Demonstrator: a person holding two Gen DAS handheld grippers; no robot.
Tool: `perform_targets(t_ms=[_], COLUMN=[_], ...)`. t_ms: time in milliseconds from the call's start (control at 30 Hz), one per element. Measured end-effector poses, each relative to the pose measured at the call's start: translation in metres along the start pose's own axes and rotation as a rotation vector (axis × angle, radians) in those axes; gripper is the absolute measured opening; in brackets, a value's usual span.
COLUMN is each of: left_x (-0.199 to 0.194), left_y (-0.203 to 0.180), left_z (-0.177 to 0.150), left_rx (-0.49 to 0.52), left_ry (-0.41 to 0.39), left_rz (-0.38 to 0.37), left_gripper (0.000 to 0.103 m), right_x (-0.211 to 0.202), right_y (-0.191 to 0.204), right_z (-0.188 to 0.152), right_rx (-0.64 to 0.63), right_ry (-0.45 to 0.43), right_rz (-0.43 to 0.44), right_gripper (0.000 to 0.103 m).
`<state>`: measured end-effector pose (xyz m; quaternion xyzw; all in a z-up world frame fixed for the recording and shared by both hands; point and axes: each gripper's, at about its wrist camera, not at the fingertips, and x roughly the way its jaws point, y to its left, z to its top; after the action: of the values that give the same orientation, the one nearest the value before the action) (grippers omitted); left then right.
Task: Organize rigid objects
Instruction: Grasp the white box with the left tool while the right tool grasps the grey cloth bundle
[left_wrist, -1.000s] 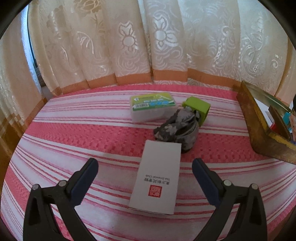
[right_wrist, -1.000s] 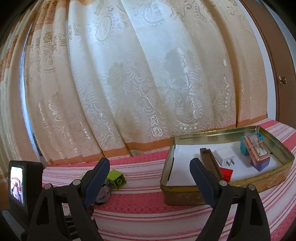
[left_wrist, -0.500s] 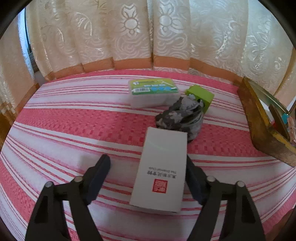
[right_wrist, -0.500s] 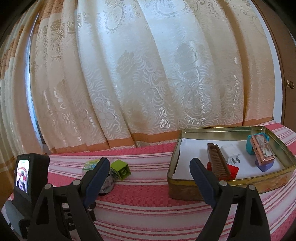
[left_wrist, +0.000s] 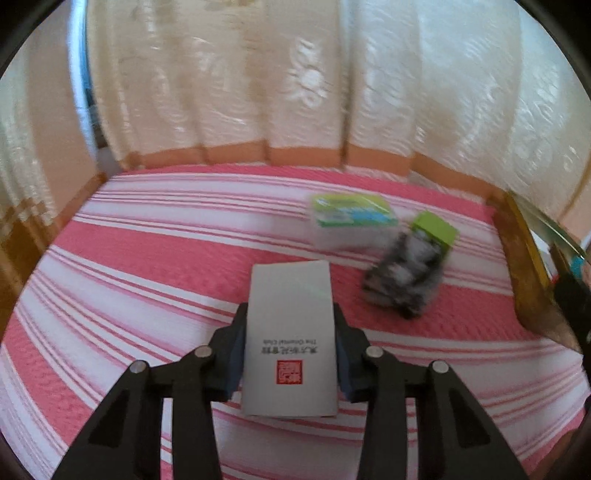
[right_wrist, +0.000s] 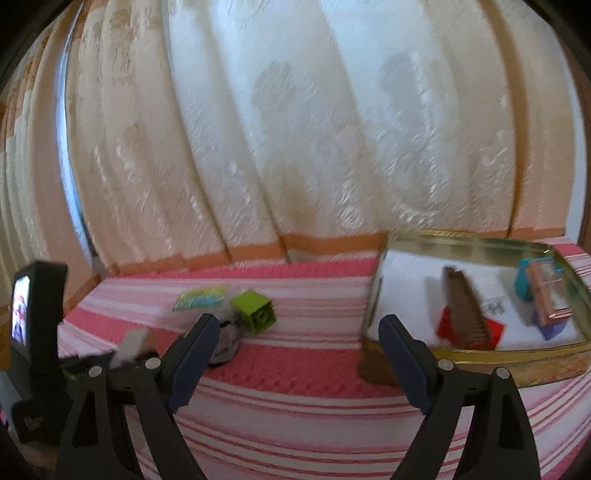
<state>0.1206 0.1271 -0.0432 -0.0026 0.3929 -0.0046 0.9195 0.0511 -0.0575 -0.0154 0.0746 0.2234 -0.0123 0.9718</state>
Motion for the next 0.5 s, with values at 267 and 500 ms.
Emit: perform_targets(t_ms=[267,500], left_x=[-0.017,-0.010], left_y=[0.033,0.047], left_z=[0.012,0.014], left_rx=[-0.043,-0.084], left_ry=[-0.117,-0.086], left_rz=[0.186,0.208], left_gripper=[0.040,0.040], right_x=[0.050,0.110], right_y=[0.047,0.083], right_z=[0.000,0.000], right_rx=[0.004,0.049], right_ry=[0.146,0.331], right_rz=[0.111,0.025], right_gripper=[0.090,0.082])
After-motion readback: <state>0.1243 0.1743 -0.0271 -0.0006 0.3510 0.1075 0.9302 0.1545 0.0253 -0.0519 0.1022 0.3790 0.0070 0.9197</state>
